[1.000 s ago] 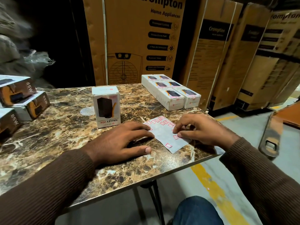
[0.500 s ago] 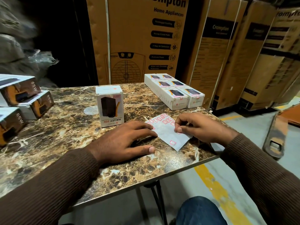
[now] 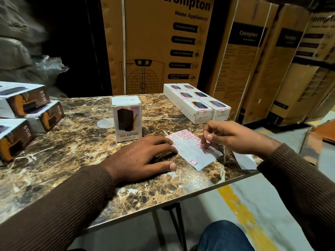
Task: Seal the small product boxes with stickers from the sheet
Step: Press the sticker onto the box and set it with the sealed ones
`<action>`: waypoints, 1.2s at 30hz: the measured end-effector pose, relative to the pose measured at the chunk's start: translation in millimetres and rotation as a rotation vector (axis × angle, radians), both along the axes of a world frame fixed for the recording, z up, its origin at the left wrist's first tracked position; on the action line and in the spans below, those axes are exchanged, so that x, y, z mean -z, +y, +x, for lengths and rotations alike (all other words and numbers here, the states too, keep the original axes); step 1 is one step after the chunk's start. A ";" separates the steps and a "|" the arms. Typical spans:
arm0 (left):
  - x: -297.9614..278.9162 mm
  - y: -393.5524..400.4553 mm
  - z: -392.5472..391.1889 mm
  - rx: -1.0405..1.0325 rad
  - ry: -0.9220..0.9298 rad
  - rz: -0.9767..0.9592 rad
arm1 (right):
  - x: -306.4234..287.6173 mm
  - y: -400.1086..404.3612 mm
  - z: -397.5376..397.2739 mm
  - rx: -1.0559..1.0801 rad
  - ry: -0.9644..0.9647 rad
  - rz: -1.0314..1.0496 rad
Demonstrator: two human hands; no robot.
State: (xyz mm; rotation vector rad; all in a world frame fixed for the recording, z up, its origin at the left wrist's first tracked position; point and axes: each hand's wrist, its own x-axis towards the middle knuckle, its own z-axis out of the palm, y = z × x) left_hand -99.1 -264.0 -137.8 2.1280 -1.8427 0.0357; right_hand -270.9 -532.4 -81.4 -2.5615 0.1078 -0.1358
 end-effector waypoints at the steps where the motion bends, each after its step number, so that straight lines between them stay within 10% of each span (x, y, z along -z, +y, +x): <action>1: -0.1 -0.1 0.0 -0.001 -0.002 0.000 | -3.3 1.2 -0.6 0.001 0.002 -0.005; 12: -13.3 9.5 9.4 -0.029 0.024 -0.323 | -3.3 37.9 25.3 -0.006 -0.309 -0.187; 20: -36.4 42.4 43.9 -0.460 -0.118 -0.819 | -14.9 102.2 85.6 -0.070 -0.599 -0.290; 36: -27.4 37.5 61.4 -0.578 -0.046 -0.761 | -32.9 149.5 152.7 0.029 -0.517 -0.446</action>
